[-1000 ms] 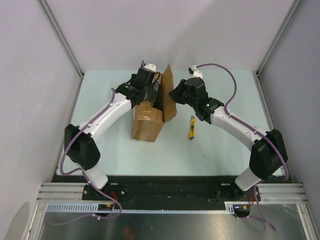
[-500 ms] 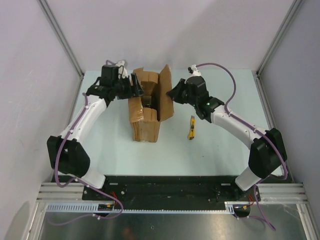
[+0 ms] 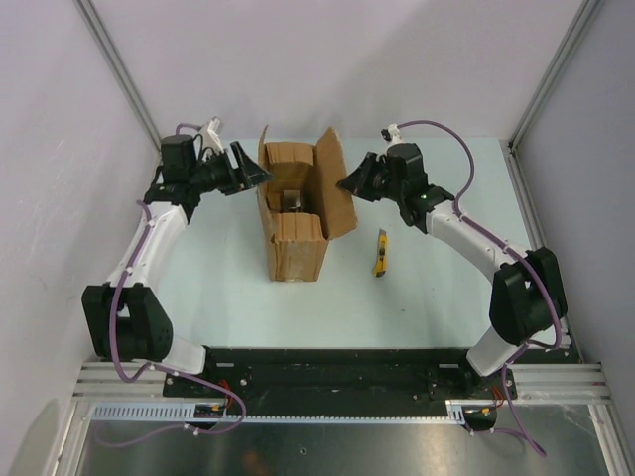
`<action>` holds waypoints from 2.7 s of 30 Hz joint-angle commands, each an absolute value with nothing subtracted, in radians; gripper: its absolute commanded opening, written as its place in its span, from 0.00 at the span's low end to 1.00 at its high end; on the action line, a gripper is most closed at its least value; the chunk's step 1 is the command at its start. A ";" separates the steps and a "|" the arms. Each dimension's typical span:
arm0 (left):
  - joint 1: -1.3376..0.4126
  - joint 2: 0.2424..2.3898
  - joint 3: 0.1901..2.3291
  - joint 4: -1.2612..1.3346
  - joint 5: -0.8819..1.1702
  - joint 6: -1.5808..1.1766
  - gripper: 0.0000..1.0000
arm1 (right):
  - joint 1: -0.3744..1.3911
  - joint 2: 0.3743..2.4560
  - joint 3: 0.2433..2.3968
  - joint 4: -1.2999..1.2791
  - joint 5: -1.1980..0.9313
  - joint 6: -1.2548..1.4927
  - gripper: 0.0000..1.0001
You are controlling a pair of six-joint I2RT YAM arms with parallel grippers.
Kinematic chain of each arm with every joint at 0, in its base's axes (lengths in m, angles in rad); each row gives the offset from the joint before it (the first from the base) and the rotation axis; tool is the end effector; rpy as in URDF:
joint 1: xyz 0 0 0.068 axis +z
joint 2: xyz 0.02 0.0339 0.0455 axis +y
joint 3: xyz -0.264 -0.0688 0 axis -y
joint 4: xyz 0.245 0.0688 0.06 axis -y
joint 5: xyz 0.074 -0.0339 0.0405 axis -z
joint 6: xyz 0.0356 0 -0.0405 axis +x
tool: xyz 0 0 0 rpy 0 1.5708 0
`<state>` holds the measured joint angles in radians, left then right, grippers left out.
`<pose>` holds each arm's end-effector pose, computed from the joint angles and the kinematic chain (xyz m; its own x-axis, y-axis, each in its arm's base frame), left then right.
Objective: Unpack the express box
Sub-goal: Open the express box at the center of the board.
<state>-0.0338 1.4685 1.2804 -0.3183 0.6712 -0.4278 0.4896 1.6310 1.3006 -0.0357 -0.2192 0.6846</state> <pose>0.3331 -0.0334 0.3398 -0.6776 -0.3021 -0.6705 0.3175 0.7022 -0.6373 0.3393 0.1896 0.3154 -0.6483 0.3539 -0.6741 -0.2946 0.6998 0.6508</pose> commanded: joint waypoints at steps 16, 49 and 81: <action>0.061 1.419 1.105 -0.304 0.830 -0.319 0.26 | 0.383 1.626 1.298 -0.069 -0.192 0.515 0.57; 0.064 1.394 0.904 -0.295 0.655 -0.241 0.00 | 0.494 1.851 1.163 0.041 -0.150 0.733 0.20; 0.008 1.400 0.920 -0.250 0.738 -0.273 0.00 | 0.561 1.696 1.622 -0.223 -0.051 0.332 0.84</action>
<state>0.0425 1.3483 0.9718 -0.0719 0.7406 -0.3378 0.4873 1.7367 1.4193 0.0154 -0.1532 0.6003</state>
